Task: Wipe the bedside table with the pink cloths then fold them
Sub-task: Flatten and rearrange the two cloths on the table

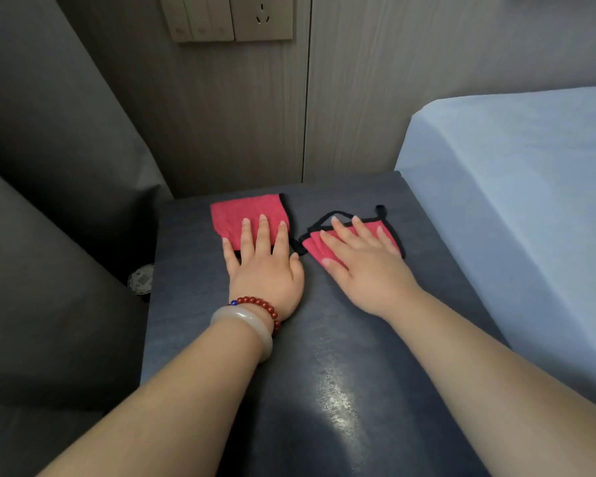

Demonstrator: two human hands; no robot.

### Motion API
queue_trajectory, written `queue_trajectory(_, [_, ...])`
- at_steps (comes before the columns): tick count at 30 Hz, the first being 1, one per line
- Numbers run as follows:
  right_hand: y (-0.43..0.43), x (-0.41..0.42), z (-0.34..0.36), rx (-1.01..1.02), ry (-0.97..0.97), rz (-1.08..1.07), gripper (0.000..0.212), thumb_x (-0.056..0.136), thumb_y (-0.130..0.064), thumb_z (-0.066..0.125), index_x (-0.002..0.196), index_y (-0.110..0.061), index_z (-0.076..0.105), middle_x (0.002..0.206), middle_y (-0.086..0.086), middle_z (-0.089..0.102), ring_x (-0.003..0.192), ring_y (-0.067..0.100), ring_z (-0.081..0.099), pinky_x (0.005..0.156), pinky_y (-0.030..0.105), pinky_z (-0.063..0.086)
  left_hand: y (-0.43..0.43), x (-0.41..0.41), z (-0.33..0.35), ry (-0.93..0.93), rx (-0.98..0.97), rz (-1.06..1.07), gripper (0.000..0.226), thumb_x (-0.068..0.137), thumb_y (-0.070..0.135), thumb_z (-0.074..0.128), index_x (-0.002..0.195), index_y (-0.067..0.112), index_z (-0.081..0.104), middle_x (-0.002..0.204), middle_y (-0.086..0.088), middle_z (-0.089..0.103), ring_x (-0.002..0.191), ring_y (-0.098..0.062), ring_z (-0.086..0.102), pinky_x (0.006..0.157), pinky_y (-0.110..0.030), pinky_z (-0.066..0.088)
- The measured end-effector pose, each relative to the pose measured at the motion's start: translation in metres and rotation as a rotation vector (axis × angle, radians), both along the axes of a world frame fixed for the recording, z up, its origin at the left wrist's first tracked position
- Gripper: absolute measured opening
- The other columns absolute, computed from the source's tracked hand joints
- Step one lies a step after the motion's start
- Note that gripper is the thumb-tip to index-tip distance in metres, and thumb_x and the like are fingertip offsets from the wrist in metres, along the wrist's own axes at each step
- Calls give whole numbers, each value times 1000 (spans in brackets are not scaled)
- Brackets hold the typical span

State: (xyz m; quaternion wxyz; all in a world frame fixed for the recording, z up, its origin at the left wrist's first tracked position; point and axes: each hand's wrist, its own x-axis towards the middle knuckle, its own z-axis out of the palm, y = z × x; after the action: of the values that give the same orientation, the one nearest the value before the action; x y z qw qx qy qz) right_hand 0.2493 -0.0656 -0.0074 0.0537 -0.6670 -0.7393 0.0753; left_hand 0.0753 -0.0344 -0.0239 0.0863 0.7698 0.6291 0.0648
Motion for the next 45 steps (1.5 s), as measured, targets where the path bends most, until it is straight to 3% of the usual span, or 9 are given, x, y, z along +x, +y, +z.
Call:
queue_trajectory(5, [31, 5, -11, -80, -77, -11, 51, 99, -49, 12, 147, -48, -5, 159, -15, -9, 147, 18, -10, 118, 48, -5, 1, 0, -1, 19, 12, -10, 61, 96, 44, 19, 154, 28, 4, 163, -2, -4, 147, -27, -15, 115, -58, -8])
queue_trajectory(10, [69, 38, -6, -199, -45, -495, 52, 99, -44, 11, 148, -45, -5, 160, -7, -12, 147, 24, -12, 117, 51, -5, 3, 2, 0, 50, 5, -27, 63, 96, 46, 18, 154, 27, 2, 162, -2, -6, 146, -28, -16, 114, -60, -9])
queue_trajectory(16, [54, 1, -9, -106, -73, -105, 51, 99, -45, 12, 147, -48, -3, 159, -14, -10, 147, 19, -9, 118, 48, -3, 5, 0, -2, 38, 6, -41, 63, 95, 44, 19, 154, 27, 3, 163, -2, -5, 147, -24, -14, 114, -59, -9])
queue_trajectory(21, [84, 57, -3, -252, -51, -548, 53, 98, -47, 10, 148, -44, -7, 160, -7, -14, 147, 25, -13, 117, 51, -5, 3, 2, -1, 46, 15, -35, 63, 95, 43, 19, 154, 27, 4, 163, -2, -4, 147, -25, -13, 114, -59, -9])
queue_trajectory(27, [72, -8, -4, -144, -53, -105, 52, 98, -49, 16, 148, -47, -1, 160, -11, -9, 148, 20, -7, 118, 47, 2, 4, 1, -1, 45, 10, -37, 63, 95, 43, 19, 154, 27, 3, 162, -1, -5, 147, -24, -13, 114, -59, -9])
queue_trajectory(30, [92, 37, 1, -136, -119, -296, 54, 96, -52, 18, 149, -45, 9, 161, -6, 1, 148, 22, 4, 115, 50, 13, 4, 2, -1, 48, 20, -40, 63, 95, 43, 20, 154, 26, 4, 163, -2, -5, 147, -24, -13, 114, -58, -10])
queue_trajectory(32, [102, 48, 0, -139, -107, -451, 55, 96, -49, 16, 150, -41, 8, 161, -6, -5, 148, 23, -3, 117, 52, 4, 4, 2, -2, 45, 24, -39, 63, 95, 43, 20, 154, 26, 4, 163, -2, -5, 147, -24, -13, 114, -58, -10])
queue_trajectory(39, [114, -21, -8, -107, -66, -5, 51, 99, -46, 12, 149, -43, 1, 160, -13, -7, 148, 17, -6, 118, 48, -2, 6, 1, -4, 38, 26, -49, 64, 93, 42, 20, 154, 27, 4, 163, -2, -5, 147, -23, -13, 114, -59, -9])
queue_trajectory(45, [119, 36, -5, -188, -57, -494, 53, 98, -46, 8, 150, -39, -5, 160, -8, -13, 147, 22, -9, 117, 51, -2, 5, 2, -5, 32, 40, -40, 65, 93, 43, 20, 154, 26, 6, 163, -2, -3, 148, -24, -11, 114, -59, -8])
